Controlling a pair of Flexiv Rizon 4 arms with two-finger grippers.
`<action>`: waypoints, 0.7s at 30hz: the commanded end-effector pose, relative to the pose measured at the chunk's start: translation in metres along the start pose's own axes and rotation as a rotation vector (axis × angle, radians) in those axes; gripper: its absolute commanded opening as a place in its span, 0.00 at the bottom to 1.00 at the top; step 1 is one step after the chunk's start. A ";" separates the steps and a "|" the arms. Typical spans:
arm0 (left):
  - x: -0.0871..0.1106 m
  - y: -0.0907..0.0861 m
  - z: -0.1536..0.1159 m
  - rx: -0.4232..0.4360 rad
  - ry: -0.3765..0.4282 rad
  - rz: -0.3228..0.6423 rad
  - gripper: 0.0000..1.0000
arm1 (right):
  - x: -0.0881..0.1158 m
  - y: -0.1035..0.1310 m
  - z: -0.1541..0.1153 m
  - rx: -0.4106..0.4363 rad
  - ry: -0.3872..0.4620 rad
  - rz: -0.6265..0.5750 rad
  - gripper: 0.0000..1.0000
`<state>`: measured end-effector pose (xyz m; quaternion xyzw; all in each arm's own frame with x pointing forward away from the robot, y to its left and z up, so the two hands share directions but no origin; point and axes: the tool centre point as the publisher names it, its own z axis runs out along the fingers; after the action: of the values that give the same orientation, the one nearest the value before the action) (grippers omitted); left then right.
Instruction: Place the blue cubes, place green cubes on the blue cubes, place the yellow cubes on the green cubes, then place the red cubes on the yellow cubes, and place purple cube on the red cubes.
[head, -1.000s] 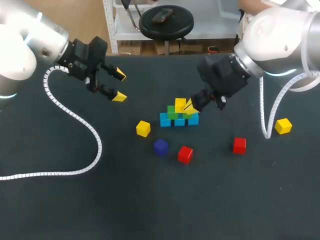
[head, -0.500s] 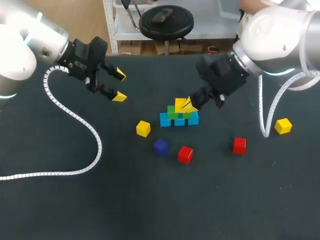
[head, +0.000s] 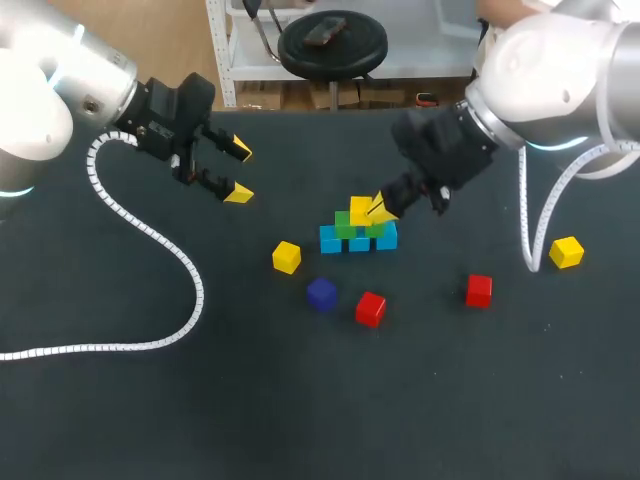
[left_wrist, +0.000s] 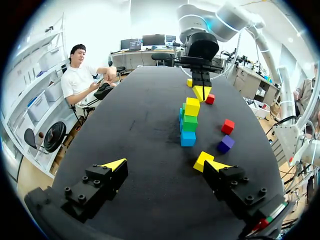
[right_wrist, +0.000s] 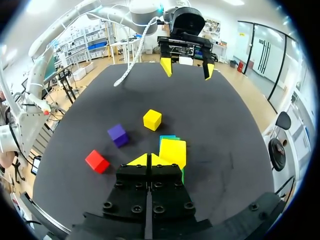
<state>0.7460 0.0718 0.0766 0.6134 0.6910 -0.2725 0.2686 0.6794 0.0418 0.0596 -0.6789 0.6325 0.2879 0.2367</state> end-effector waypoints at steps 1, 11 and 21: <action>0.000 0.002 0.000 0.005 0.002 0.001 1.00 | -0.002 -0.003 0.001 -0.002 0.003 -0.002 0.00; 0.000 0.002 0.000 0.005 0.002 0.001 1.00 | 0.001 -0.006 0.005 -0.006 0.011 0.004 0.00; 0.000 0.002 0.000 0.005 0.002 0.001 1.00 | -0.003 -0.002 0.000 -0.007 0.006 -0.006 0.00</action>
<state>0.7460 0.0718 0.0766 0.6134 0.6910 -0.2725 0.2686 0.6844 0.0464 0.0581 -0.6821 0.6315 0.2865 0.2323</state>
